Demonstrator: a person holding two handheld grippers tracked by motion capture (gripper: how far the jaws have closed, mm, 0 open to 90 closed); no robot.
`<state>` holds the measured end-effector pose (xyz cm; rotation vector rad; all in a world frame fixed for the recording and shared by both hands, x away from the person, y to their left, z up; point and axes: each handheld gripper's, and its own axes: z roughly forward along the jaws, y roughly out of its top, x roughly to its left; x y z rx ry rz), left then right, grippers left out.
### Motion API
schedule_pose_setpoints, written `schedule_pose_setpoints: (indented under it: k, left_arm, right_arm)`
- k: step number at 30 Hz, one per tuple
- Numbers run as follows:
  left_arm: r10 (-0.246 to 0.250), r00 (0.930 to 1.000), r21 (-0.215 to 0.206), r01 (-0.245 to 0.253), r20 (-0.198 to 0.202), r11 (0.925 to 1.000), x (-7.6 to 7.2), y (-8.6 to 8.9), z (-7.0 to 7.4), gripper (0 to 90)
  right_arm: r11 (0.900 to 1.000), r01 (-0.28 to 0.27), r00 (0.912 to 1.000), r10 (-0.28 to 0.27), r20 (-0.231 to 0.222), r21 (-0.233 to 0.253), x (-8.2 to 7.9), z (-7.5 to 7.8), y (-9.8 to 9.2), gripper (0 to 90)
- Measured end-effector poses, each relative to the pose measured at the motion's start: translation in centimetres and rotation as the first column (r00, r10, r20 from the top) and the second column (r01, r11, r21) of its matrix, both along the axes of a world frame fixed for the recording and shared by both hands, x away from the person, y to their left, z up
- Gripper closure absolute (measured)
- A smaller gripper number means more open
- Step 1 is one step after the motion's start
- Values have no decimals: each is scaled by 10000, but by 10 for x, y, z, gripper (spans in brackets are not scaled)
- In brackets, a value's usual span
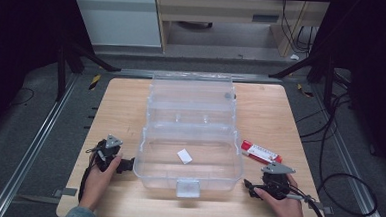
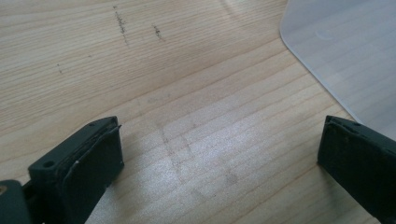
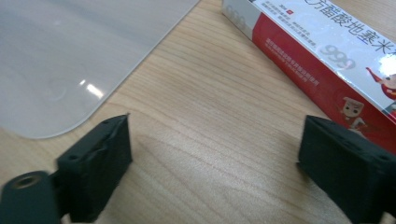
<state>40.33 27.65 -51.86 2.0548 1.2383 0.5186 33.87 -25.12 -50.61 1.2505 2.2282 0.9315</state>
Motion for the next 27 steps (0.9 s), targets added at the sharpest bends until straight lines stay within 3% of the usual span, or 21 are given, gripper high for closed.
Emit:
schedule_pose_setpoints:
  k: [4, 9, 19, 23, 27]
  left_arm:
    - [16, 10000, -2, -16, 0, 10000, 0, 0, 0, 0]
    - [28, 10000, -10, -28, 6, 10000, 0, 0, 0, 0]
    - [95, 10000, 21, -95, -5, 10000, 0, -1, 0, 0]
    - [119, 9999, 28, -118, -14, 9999, 0, -1, 0, 0]
    - [116, 9999, 16, -116, -5, 9999, 0, -1, 0, 0]
  right_arm:
    - [9998, -100, 9994, 106, 340, -168, -3, 8, -2, 221]
    - [9990, -332, 9990, 342, 299, -314, 1, 26, -12, 295]
    - [9951, -669, 9976, 652, -247, -727, 38, 57, -24, 299]
    - [9933, -781, 9955, 731, -602, -852, 57, 60, -24, 353]
    - [9928, -798, 9953, 743, -629, -897, 67, 62, -24, 355]
